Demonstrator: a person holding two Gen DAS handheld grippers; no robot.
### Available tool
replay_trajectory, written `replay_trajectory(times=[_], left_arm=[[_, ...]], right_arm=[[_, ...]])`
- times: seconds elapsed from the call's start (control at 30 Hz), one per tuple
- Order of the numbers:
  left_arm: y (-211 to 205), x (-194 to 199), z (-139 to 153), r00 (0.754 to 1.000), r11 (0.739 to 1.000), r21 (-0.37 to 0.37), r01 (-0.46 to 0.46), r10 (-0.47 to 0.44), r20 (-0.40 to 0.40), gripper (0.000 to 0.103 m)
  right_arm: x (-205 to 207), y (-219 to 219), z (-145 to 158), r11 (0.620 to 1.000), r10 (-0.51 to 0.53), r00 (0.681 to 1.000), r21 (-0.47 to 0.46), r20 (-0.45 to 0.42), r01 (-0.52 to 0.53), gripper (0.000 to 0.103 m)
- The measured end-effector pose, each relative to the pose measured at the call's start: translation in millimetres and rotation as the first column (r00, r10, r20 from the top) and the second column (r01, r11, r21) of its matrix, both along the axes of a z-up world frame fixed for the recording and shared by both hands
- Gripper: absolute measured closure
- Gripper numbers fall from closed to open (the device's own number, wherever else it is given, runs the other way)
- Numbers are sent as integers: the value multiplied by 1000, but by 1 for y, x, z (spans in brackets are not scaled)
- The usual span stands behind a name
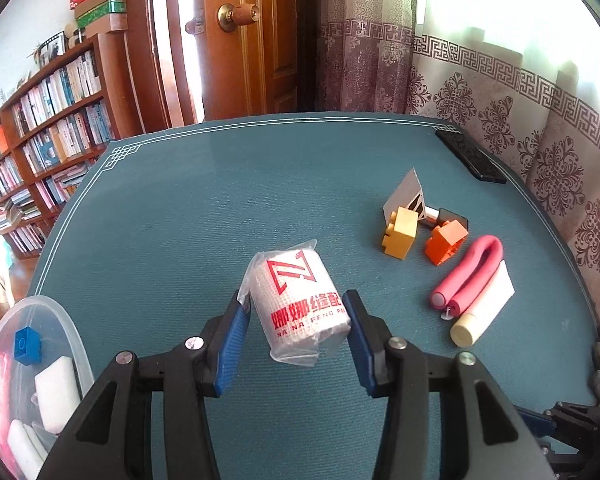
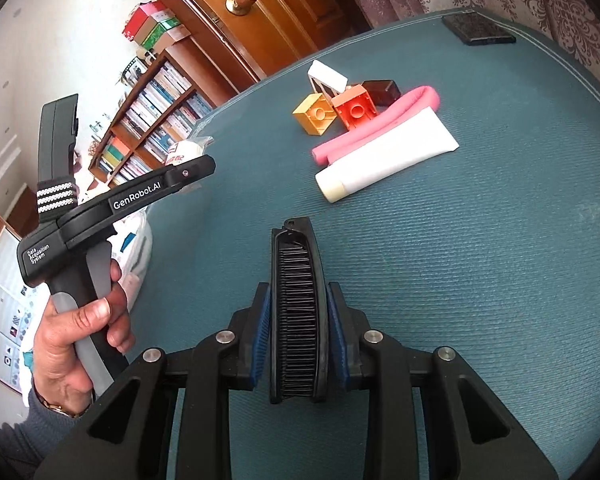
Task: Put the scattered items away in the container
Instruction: 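Carry the comb and the wrapped roll over the clear bowl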
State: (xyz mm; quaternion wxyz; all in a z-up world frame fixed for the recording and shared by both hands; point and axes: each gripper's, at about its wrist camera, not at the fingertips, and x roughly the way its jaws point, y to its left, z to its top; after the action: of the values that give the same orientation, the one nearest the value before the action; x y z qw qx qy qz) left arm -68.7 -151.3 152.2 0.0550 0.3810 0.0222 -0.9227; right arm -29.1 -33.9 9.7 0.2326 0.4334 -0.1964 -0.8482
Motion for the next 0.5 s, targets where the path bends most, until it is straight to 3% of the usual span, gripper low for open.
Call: replay_trajectory(times=[0.2,0.5], left_arm=[[-18,20,8,999,999,16,-35,35,-25,51],[-65,48,13,991,993,24,-120,121,-51,51]], right_arm=[[1,-18,10,998,17,1000,-57,2,-17,74],[-1,-65,27,995,68,997,-67,-26,-70,74]])
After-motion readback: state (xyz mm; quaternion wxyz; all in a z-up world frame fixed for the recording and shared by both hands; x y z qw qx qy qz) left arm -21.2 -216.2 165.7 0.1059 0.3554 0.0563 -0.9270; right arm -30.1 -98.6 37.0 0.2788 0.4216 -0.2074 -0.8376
